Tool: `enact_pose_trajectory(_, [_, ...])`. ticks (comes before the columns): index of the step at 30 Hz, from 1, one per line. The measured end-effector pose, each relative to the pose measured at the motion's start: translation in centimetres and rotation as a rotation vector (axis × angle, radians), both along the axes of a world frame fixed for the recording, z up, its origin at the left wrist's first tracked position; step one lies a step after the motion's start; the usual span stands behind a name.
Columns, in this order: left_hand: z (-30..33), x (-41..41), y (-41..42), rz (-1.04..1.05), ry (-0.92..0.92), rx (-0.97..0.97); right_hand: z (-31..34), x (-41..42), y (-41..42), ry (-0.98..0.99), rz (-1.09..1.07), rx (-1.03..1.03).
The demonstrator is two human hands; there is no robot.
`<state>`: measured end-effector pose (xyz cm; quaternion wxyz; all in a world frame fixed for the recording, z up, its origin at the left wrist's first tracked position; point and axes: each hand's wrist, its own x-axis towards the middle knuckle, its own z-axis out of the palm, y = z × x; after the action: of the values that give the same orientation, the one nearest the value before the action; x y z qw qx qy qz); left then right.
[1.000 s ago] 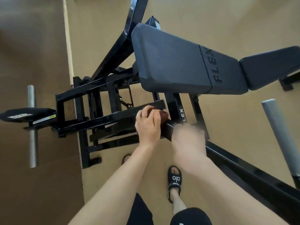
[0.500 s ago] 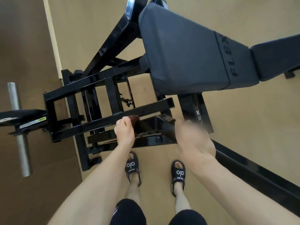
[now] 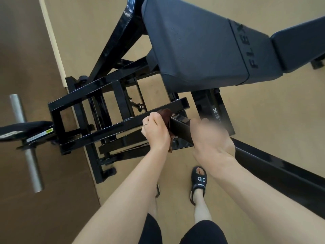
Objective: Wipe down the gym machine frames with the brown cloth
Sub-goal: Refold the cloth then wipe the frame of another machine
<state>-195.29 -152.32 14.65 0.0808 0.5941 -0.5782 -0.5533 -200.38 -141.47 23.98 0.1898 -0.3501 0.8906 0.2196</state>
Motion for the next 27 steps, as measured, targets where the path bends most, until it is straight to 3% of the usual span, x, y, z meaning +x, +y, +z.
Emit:
enact_pose_trajectory(7, [-6.5, 4.4, -6.5, 0.159, -0.293, 0.337, -0.1, 0.1, 0.3, 0.037, 0.013, -0.025])
enact_pose_trajectory(10, [-5.1, 3.3, -4.8, 0.147, -0.220, 0.234, 0.1, -0.1, 0.2, 0.046, 0.015, -0.038])
enact_pose_trajectory(13, [-1.8, 1.8, -1.2, -0.037, -0.035, 0.018, 0.2, 0.2, 0.0, 0.070, 0.017, -0.013])
enact_pose_trajectory(16, [-0.7, 1.1, 0.4, -0.145, 0.027, -0.128, 0.1, 0.4, -0.1, 0.083, 0.020, 0.012])
enact_pose_trajectory(21, [-3.4, 3.5, -1.6, -0.178, 0.032, -0.151, 0.1, 0.2, -0.1, 0.085, 0.007, 0.042])
enact_pose_trajectory(27, [-8.6, 7.0, -4.2, -0.060, -0.021, -0.148, -0.2, 0.1, 0.0, 0.137, 0.034, 0.057])
